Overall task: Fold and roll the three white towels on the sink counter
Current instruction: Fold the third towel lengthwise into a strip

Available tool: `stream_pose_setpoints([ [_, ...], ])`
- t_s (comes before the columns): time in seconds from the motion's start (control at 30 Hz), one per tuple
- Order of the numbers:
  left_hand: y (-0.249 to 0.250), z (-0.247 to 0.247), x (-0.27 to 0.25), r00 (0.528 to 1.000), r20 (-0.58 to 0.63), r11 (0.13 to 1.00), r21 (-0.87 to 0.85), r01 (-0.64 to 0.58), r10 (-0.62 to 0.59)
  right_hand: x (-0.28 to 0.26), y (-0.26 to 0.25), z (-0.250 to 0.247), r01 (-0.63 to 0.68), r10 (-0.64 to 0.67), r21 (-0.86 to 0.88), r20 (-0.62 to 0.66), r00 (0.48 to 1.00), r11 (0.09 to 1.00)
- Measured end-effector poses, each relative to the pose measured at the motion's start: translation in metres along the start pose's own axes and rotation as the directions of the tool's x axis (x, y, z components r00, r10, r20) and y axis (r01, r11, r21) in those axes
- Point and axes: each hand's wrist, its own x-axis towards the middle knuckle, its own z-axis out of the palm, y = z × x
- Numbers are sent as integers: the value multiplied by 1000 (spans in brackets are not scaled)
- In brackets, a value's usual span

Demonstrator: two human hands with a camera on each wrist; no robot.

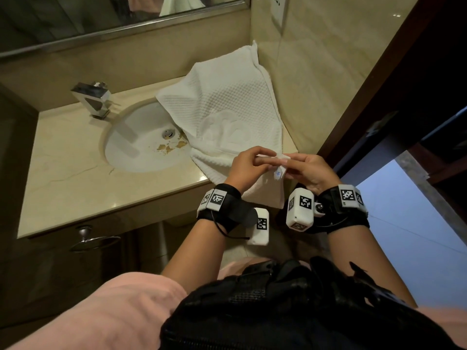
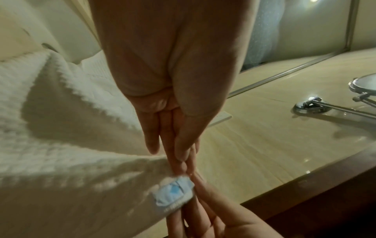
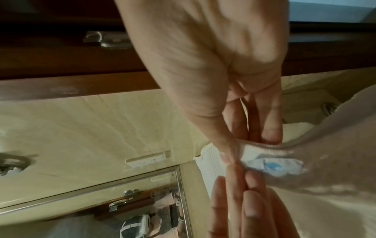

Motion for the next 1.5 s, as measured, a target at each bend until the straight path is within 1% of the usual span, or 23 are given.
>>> stream_pose_setpoints([
  [0.07,-3,-3,0,999,-24,992,-119,38,-41,3,0,-1,-37,37,-18,-14,999,999],
  [0.13,-13,-6,5,992,-100,987,-144,68,-83,4,0,-3,-53,52,-93,-11,999,994],
  [0.27,-49,-26,29,942,-267,978,-33,204,-205,2,-2,-13,-43,50,-163,36,998,986],
  [0.37,-74,-47,51,905,-310,936,99,337,-292,0,-1,-19,-38,53,-180,79,996,983],
  [0.43,-80,-58,65,886,-328,847,312,430,-329,0,0,-21,-42,67,-207,115,991,977],
  [0.5,-77,-67,76,882,-358,702,541,463,-306,1,0,-22,-47,83,-236,146,986,971],
  [0.53,-74,-69,80,893,-352,652,613,446,-280,1,1,-23,-50,91,-244,157,983,968],
  [0.6,-70,-73,89,917,-302,590,702,400,-262,2,2,-24,-56,106,-258,181,978,964],
  [0.67,-66,-76,98,921,-215,481,801,357,-326,4,2,-25,-63,121,-272,200,972,960],
  [0.7,-63,-77,100,911,-164,431,839,331,-379,5,3,-27,-67,127,-276,207,970,959],
  [0.77,-59,-79,104,892,-86,382,882,275,-444,6,4,-30,-82,145,-277,217,965,957],
  [0.83,-56,-82,107,914,-87,378,892,249,-397,6,6,-33,-100,168,-281,231,958,955],
  [0.87,-55,-83,108,934,-122,403,878,259,-335,7,8,-34,-111,182,-285,236,955,952],
  [0.93,-50,-82,111,959,-242,523,804,284,-150,8,13,-35,-144,213,-272,243,946,951],
  [1.0,-39,-75,117,939,-340,659,717,228,45,8,17,-34,-193,248,-222,252,935,956],
  [1.07,-23,-63,124,900,-383,750,653,105,207,7,21,-33,-243,275,-148,263,925,959],
  [1.13,-8,-46,129,855,-390,800,599,-47,342,5,23,-34,-274,287,-87,267,920,958],
  [1.2,4,-26,135,828,-353,803,568,-180,435,4,26,-38,-293,297,-55,265,917,955],
  [1.23,8,-16,140,832,-320,799,560,-220,454,4,27,-41,-299,301,-47,263,917,953],
  [1.27,9,-6,146,850,-279,796,556,-237,447,3,28,-45,-307,306,-38,255,917,951],
  [1.33,7,12,158,904,-175,788,571,-230,390,3,32,-52,-324,318,-9,226,921,946],
  [1.43,-17,31,175,985,8,764,630,-139,172,4,40,-62,-362,349,49,170,922,931],
  [1.5,-34,40,178,994,108,715,695,-79,5,5,47,-69,-391,377,87,139,916,916],
])
